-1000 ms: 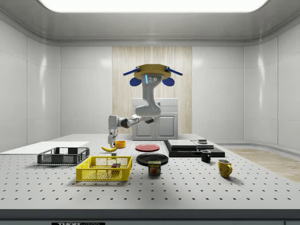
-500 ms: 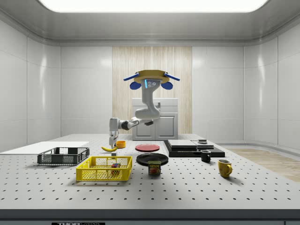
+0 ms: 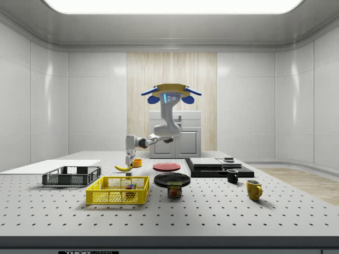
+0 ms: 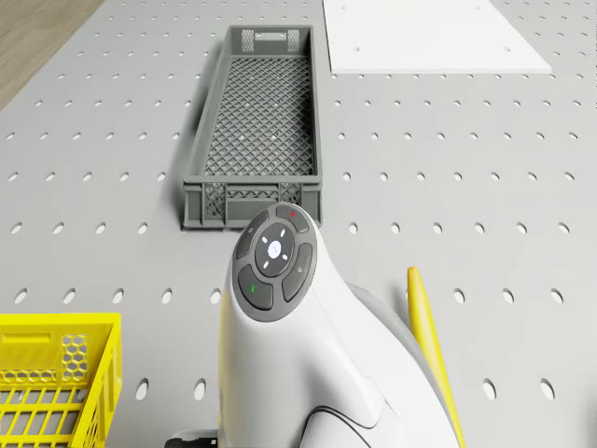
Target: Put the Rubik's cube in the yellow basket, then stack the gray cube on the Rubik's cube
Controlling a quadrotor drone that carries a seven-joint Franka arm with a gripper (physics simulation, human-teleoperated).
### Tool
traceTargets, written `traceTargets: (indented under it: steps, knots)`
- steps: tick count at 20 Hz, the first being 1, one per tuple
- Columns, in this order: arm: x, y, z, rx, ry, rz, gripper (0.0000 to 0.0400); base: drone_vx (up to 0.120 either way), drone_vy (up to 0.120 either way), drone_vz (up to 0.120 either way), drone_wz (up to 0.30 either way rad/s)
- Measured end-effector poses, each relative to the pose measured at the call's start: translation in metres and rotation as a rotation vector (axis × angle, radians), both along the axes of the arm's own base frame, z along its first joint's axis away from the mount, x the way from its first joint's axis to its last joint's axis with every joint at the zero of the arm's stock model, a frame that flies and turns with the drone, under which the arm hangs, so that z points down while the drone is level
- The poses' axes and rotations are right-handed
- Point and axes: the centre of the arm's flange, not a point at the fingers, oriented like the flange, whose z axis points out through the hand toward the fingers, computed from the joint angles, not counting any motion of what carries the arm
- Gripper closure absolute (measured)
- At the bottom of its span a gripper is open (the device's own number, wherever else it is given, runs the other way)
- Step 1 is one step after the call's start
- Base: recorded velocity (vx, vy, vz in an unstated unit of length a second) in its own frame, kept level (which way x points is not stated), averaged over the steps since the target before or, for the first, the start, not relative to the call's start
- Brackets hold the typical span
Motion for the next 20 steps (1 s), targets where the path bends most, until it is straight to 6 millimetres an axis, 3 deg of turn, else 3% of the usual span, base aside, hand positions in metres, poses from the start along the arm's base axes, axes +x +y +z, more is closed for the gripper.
traceTargets:
  steps: [5,7,20]
  knots:
    - [0.000,0.000,0.000,0.000,0.000,0.000,0.0000,0.000,0.000,-0.080,0.000]
    - [0.000,0.000,0.000,0.000,0.000,0.000,0.0000,0.000,-0.120,-0.080,0.000]
    - [0.011,0.000,0.017,0.000,0.000,0.000,0.0000,0.000,-0.003,0.000,0.000]
